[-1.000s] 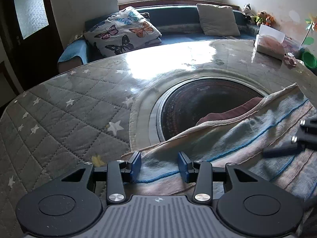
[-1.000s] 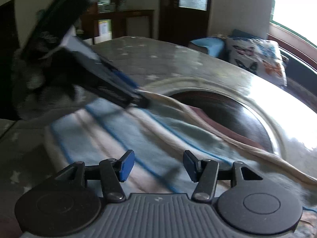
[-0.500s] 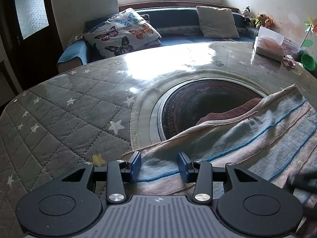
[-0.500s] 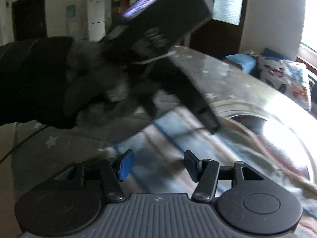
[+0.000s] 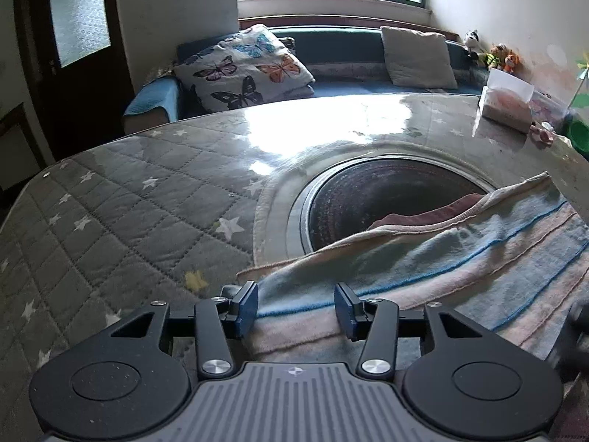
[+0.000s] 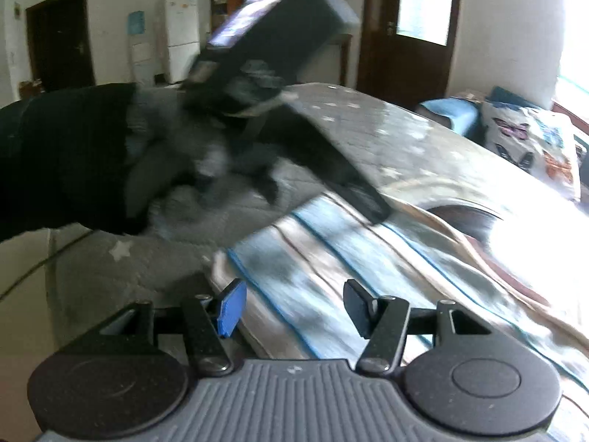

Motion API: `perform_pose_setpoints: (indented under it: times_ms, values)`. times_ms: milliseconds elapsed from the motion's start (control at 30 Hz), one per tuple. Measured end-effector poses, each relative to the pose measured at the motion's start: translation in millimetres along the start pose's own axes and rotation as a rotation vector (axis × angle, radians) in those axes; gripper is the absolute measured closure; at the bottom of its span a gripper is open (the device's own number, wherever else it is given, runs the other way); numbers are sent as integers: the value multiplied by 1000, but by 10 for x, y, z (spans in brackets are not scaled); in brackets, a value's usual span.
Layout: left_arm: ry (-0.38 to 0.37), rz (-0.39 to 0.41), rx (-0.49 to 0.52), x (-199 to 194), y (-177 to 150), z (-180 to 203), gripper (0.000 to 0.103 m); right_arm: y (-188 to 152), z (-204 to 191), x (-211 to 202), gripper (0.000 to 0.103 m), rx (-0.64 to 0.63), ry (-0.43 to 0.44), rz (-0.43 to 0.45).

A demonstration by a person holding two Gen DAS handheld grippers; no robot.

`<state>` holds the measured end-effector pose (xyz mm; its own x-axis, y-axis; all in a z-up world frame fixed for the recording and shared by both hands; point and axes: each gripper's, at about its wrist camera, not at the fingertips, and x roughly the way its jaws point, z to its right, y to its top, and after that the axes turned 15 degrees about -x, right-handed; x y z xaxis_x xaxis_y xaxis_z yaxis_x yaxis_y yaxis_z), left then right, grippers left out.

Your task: Fold clothes

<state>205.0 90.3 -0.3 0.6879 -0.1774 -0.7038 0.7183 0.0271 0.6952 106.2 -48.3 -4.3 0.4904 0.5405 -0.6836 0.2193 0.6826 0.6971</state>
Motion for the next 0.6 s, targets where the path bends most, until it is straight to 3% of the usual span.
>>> perform_pose_setpoints:
  times_ms: [367, 600]
  values:
    - [70, 62, -100, -447, -390, -58, 49, -642, 445, -638, 43, 173, -188, -62]
    - [77, 53, -172, -689, -708, -93, 49, -1293, 616, -1038, 43, 353, -300, -107]
